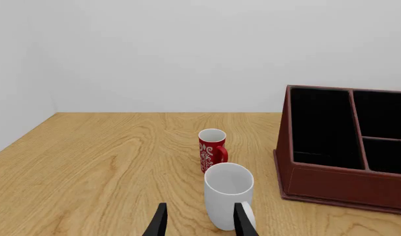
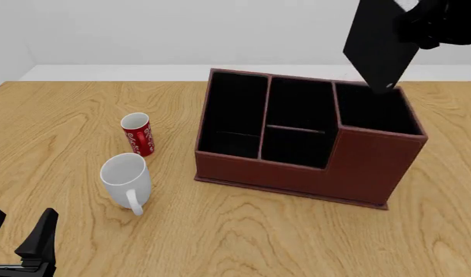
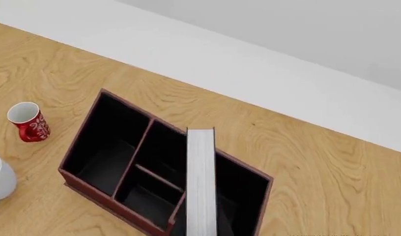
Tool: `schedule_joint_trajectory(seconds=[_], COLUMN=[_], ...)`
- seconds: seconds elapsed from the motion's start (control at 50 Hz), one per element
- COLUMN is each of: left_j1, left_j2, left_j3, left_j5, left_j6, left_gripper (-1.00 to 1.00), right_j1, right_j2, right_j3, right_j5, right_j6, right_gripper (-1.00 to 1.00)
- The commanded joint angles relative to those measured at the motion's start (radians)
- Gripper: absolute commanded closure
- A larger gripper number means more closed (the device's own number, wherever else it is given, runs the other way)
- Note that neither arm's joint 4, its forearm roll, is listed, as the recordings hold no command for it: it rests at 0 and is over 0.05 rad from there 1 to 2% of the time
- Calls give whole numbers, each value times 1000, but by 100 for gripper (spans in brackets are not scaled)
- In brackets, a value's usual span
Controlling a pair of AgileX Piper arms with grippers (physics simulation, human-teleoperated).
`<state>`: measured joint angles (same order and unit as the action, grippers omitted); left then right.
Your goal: Pick up the book and place it in the right compartment of the caddy.
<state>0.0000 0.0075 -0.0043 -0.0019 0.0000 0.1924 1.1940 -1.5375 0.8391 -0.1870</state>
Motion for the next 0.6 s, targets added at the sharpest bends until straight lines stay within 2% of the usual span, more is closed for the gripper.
schedule_joint_trajectory(seconds=[0.02,0.38,0.4,0.44,0.48,0.5,0.58,0.6], left_j1=[0,0,0,0,0,0,0,0], left_j2=[0,0,0,0,0,0,0,0], left_j3=[0,0,0,0,0,0,0,0], left_j5=[0,0,0,0,0,0,0,0], left_j6=[0,0,0,0,0,0,0,0], left_gripper=[-100,-100,-100,-100,-100,-100,-100,-100], right_j1=[-38,-91,-97,-100,-109,-106,-113,-115], right_j2=[3,34,39,41,48,48,52,53], right_j3=[48,108,115,112,117,115,139,142], right_j5=[-72,-172,-179,-185,-190,-194,-212,-218], right_j6=[18,48,35,53,32,46,38,50], right_gripper=[100,100,100,100,100,100,100,100])
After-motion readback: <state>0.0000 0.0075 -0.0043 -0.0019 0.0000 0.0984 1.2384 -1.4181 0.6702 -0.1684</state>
